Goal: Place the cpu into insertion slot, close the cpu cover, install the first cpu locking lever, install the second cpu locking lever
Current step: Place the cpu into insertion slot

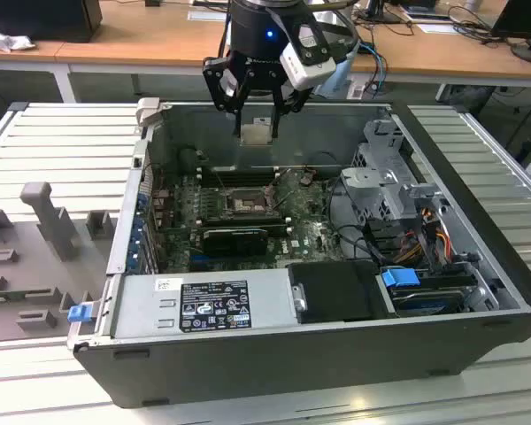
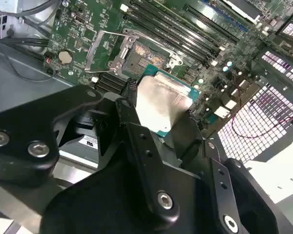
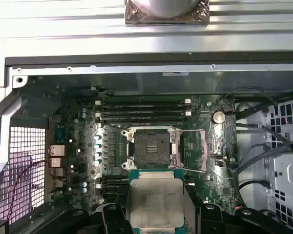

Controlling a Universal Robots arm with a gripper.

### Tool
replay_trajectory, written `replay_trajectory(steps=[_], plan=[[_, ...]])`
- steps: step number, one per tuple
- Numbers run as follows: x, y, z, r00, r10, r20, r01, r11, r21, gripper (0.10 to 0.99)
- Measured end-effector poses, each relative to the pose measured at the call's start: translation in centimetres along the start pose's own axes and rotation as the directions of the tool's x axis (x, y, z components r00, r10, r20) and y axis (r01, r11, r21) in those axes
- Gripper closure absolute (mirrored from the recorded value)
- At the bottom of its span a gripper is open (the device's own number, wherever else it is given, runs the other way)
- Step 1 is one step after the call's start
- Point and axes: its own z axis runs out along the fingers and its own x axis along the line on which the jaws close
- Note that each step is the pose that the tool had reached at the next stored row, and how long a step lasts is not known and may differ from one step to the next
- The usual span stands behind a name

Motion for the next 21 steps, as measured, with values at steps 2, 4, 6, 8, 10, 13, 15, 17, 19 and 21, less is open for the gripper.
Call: replay_trajectory(steps=[2, 4, 6, 8, 10, 13, 15, 17, 19, 21], plan=[[0.00, 0.00, 0.00, 0.9992, 0.040, 0.0036, -0.040, 0.9992, -0.001, 0.557], [0.00, 0.00, 0.00, 0.9979, 0.065, 0.0058, -0.065, 0.9979, -0.001, 0.557], [0.00, 0.00, 0.00, 0.9968, 0.079, 0.0070, -0.079, 0.9969, -0.002, 0.557], [0.00, 0.00, 0.00, 0.9958, 0.091, 0.0081, -0.091, 0.9959, -0.002, 0.557], [0.00, 0.00, 0.00, 0.9950, 0.100, 0.0088, -0.100, 0.9950, -0.002, 0.557], [0.00, 0.00, 0.00, 0.9932, 0.116, 0.0102, -0.116, 0.9933, -0.003, 0.557], [0.00, 0.00, 0.00, 0.9914, 0.131, 0.0115, -0.131, 0.9914, -0.003, 0.557], [0.00, 0.00, 0.00, 0.9900, 0.141, 0.0124, -0.141, 0.9901, -0.004, 0.557], [0.00, 0.00, 0.00, 0.9889, 0.148, 0.0130, -0.148, 0.9890, -0.004, 0.557], [0.00, 0.00, 0.00, 0.9879, 0.154, 0.0136, -0.154, 0.9880, -0.004, 0.557]])
